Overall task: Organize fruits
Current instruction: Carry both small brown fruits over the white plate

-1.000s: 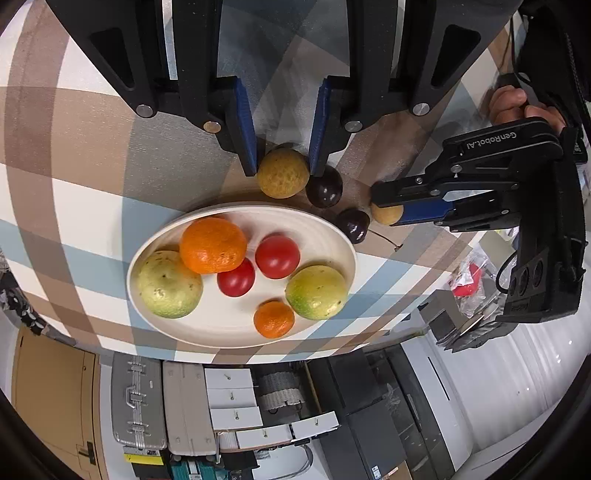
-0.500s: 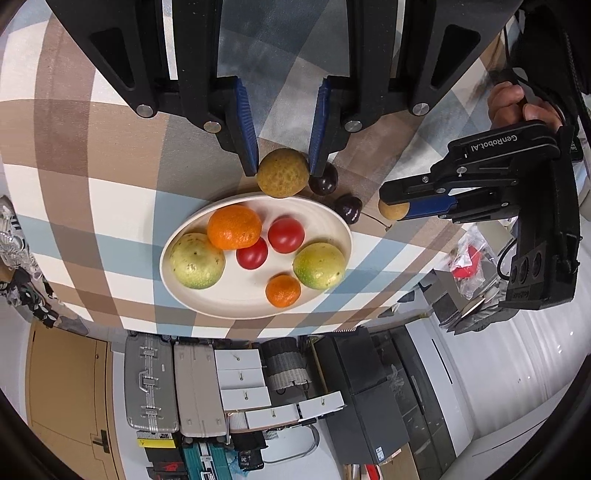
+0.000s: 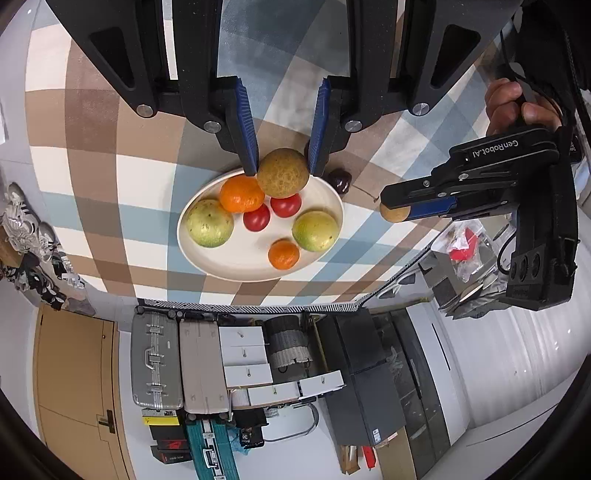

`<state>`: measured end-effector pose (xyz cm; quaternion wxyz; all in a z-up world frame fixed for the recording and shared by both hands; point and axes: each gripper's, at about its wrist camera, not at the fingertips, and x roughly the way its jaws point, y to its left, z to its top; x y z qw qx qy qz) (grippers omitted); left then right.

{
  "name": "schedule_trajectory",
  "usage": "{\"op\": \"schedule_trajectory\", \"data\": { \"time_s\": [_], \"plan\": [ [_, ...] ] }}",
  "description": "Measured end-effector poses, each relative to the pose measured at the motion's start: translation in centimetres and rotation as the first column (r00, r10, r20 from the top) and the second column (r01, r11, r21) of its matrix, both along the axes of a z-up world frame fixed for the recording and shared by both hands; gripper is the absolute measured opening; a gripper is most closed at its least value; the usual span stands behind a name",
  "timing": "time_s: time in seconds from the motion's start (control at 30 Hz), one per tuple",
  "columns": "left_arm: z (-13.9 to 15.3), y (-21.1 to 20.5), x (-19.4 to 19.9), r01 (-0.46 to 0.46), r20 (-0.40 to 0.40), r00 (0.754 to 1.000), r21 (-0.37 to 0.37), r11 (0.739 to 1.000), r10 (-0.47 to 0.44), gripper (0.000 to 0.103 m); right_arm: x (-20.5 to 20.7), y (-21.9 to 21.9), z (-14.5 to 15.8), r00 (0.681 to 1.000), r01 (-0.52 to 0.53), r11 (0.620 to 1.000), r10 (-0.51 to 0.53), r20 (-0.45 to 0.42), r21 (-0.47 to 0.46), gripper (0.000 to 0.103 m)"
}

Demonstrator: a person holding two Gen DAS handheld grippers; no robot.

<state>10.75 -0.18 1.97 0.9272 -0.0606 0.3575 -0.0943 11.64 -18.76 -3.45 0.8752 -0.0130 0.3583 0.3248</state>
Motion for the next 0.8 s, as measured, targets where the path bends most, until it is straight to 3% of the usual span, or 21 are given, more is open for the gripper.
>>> {"op": "schedule_trajectory", "data": {
  "time_s": [0.33, 0.8],
  "plan": [
    [1.9, -0.5, 0.8, -0.003, 0.044, 0.999, 0.008, 1.000, 0.003, 0.023, 1.0, -0.2, 1.8, 0.999, 0.017, 1.000, -0.018, 0.035, 0.016, 0.028],
    [1.4, -1.2, 4.1, -0.001, 0.035, 0.999, 0.006, 1.000, 0.001, 0.023, 4.0, 0.8, 1.4, 0.998, 0.052, 0.998, -0.052, 0.027, 0.019, 0.028]
  ]
}}
